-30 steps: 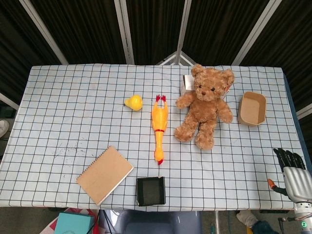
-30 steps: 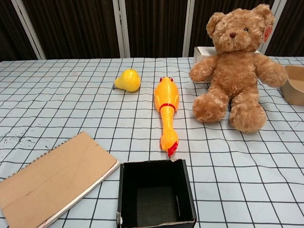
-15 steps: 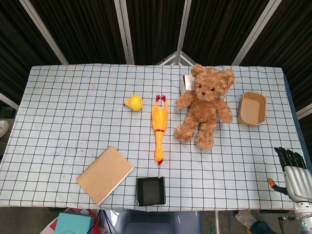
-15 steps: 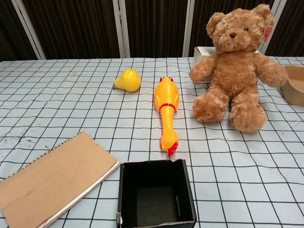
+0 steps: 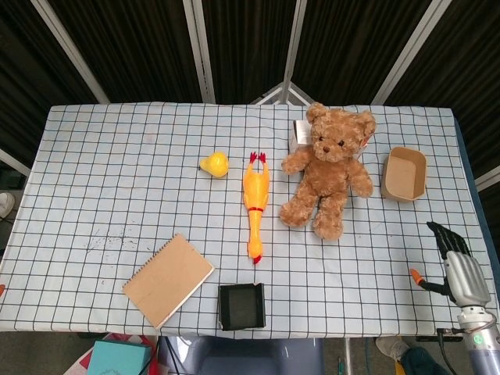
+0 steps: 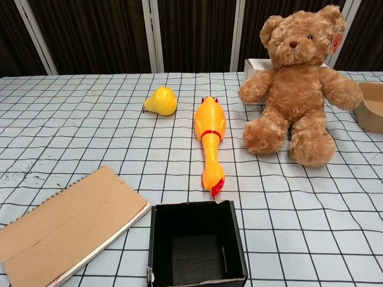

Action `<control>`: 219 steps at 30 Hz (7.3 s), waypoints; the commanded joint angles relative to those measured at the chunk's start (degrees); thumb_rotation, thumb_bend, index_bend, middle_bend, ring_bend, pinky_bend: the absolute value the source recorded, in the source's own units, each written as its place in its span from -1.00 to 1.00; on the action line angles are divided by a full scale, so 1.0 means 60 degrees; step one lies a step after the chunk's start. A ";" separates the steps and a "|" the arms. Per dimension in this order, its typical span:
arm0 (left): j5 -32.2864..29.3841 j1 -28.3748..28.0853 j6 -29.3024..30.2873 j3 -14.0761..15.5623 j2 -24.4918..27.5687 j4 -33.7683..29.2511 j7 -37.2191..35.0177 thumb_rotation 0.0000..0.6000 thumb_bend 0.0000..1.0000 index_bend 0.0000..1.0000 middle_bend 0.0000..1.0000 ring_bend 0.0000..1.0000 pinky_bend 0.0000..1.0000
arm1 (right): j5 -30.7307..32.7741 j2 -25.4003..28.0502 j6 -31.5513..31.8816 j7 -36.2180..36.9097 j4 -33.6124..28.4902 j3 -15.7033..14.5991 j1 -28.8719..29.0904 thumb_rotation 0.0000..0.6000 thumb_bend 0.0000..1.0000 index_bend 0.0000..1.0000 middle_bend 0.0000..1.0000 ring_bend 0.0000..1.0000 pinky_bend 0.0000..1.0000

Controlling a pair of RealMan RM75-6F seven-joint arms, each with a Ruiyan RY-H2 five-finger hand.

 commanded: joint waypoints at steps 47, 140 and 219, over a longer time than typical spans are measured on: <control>-0.0732 -0.0245 -0.0450 -0.0224 -0.0052 -0.0095 0.0498 1.00 -0.46 -0.58 -1.00 -1.00 -0.73 | 0.7791 -0.2967 -0.3181 -0.2164 0.2922 0.2429 0.4825 1.00 -0.43 -0.55 -0.41 -0.63 -1.00; -0.0771 -0.0249 -0.0467 -0.0210 0.0095 -0.0079 0.0144 1.00 -0.46 -0.57 -1.00 -1.00 -0.73 | 0.7610 -0.4480 -0.2022 -0.4538 0.3834 0.3230 0.5055 1.00 0.09 0.10 0.11 -0.28 -1.00; -0.0434 -0.0163 -0.0289 -0.0070 0.0155 -0.0130 -0.0088 1.00 -0.46 -0.57 -1.00 -1.00 -0.73 | 0.1506 -0.0255 -0.0783 -0.3192 -0.0556 0.0295 0.0549 1.00 -0.30 -0.79 -0.74 -1.00 -1.00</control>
